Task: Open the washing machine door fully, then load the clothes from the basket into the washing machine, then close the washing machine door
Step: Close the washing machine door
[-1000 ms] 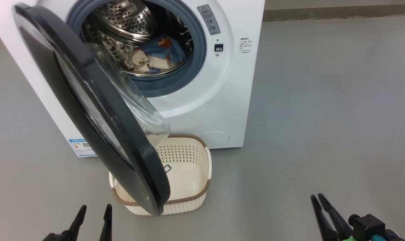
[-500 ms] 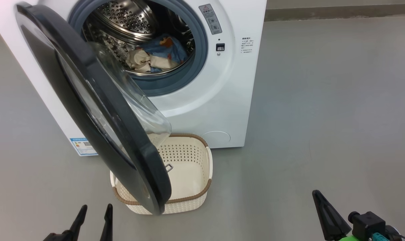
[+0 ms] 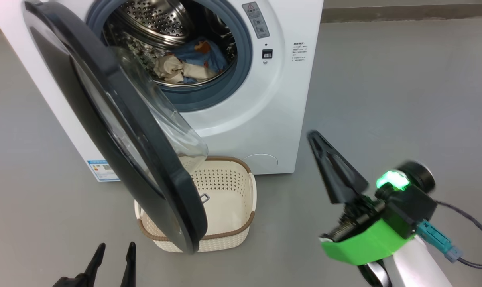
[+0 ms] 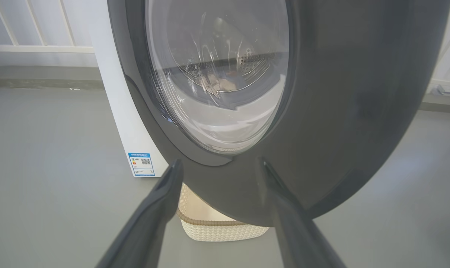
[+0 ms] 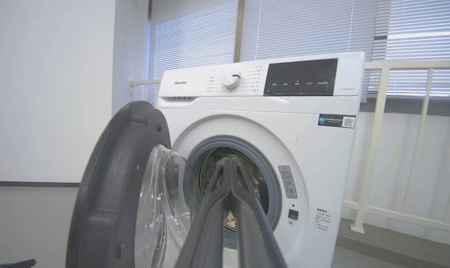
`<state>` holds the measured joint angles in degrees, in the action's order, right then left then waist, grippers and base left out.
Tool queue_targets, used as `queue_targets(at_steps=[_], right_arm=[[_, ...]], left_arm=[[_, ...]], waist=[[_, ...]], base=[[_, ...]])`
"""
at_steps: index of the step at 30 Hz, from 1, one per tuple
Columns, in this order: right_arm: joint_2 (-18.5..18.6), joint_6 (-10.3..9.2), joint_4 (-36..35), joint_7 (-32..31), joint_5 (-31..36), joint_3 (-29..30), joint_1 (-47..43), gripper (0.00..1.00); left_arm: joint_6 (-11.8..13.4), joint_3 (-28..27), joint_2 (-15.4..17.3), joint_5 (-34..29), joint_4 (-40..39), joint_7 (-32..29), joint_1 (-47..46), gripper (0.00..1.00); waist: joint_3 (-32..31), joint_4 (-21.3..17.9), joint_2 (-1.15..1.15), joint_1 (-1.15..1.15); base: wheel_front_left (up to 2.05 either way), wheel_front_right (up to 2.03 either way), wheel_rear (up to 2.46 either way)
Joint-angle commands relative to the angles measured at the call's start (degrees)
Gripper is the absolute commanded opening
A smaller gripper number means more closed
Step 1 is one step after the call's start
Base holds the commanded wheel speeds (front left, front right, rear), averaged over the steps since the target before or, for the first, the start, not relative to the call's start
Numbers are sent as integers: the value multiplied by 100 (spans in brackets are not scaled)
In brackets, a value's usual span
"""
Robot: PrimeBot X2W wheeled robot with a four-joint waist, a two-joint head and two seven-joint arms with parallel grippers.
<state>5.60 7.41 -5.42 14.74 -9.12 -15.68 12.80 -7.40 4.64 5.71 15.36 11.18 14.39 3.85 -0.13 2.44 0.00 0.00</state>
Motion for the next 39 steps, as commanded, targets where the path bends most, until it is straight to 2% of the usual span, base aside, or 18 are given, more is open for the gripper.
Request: queue_targets(at_steps=[1,8,14,20,30,39], right_arm=[[-41,8,-240,26,-40,-254,304,0],[-205,8,-627,26,-287,-1250,1081,0],[-264,8,-354,26,-534,-2233,1362,0],[-270,8,-5,26,-957,-2820,1341,0],[-271,8,985,26,-1189,-2741,1136,0],[-271,8,1439,26,-1206,-2518,1172,0]], left_arm=[[-9,-173,26,-3,-158,61,-156,100],[-9,-125,1,10,-174,61,-188,100],[-9,-74,-30,2,-171,61,-269,100],[-9,16,-74,7,-204,61,-390,100],[-9,406,-203,75,-274,61,-709,100],[-9,614,-246,76,-297,61,-866,100]], waist=[[6,29,0,0],[30,176,0,0],[75,350,0,0],[143,539,0,0],[304,1072,0,0],[528,1305,0,0]], base=[[0,0,0],[0,0,0],[0,0,0],[0,0,0],[0,0,0],[0,0,0]])
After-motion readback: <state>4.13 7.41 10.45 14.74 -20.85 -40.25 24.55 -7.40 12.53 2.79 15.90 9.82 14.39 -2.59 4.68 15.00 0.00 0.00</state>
